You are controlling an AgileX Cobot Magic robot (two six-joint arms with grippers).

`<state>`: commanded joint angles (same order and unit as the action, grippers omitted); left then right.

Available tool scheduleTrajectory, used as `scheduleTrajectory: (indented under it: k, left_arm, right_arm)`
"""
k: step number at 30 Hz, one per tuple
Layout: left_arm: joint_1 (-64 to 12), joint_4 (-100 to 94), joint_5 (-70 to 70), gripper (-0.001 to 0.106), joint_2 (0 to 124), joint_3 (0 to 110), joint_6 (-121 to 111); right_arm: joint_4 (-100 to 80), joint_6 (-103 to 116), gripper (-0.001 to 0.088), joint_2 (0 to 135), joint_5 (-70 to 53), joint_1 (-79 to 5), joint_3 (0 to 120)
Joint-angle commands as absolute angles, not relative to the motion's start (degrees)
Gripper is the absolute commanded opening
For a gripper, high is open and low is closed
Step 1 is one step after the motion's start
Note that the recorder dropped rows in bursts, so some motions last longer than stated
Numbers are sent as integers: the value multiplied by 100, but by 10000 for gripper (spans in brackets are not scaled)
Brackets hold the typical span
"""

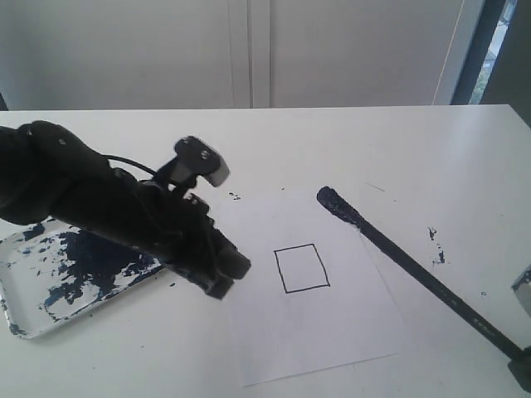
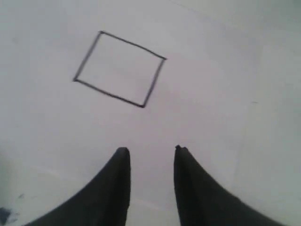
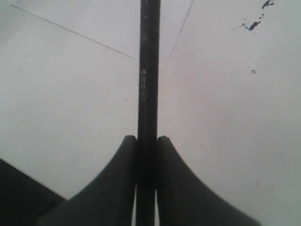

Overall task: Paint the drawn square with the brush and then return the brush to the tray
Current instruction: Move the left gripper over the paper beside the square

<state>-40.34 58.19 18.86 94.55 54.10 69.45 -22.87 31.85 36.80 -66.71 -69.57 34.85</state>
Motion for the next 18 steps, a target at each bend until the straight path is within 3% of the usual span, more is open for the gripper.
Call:
scheduleTrajectory:
  k: [5, 18]
  left_arm:
    - [-4509, 5820, 1455, 7, 9545, 5410, 7053]
    - [-4523, 5953, 1867, 0, 9967, 5396, 6999]
  right_arm:
    - [-2287, 3227, 0, 3680, -6671, -6957, 3485]
    - [-3065, 4301, 0, 3680, -6961, -6957, 3485]
